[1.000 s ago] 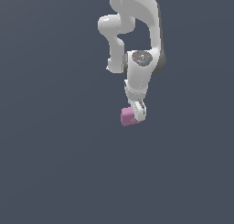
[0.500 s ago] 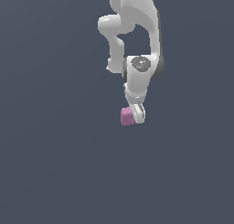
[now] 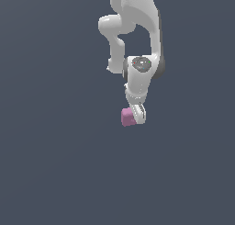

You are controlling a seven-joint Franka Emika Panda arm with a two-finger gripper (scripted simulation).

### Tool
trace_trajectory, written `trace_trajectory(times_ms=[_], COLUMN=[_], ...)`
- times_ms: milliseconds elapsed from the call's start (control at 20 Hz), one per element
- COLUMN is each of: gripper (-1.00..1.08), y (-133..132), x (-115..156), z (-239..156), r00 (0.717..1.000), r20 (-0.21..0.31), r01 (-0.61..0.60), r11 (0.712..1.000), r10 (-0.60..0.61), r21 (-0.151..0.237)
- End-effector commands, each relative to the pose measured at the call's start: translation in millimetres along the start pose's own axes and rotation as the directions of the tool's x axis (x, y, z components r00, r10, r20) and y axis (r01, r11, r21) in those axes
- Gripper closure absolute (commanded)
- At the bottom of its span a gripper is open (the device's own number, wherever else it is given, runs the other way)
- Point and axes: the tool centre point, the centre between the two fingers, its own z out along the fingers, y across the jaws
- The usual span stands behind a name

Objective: Pick up the object and move it to a goal position.

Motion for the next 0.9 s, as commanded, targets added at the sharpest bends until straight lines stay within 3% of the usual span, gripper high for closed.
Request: trace_trajectory(times_ms=[0,350,850], gripper=[1.08,1.08,1.08], y=[-2,-19,-68], x=[-2,-25,-84], z=[0,-3,-12], r00=[1.0,1.0,1.0], r20=[0.0,0.0,0.0], r01=[0.001,0.001,0.0], r11=[1.0,1.0,1.0], r10=[-0.001,-0.001,0.0], r21=[0.0,0.0,0.0])
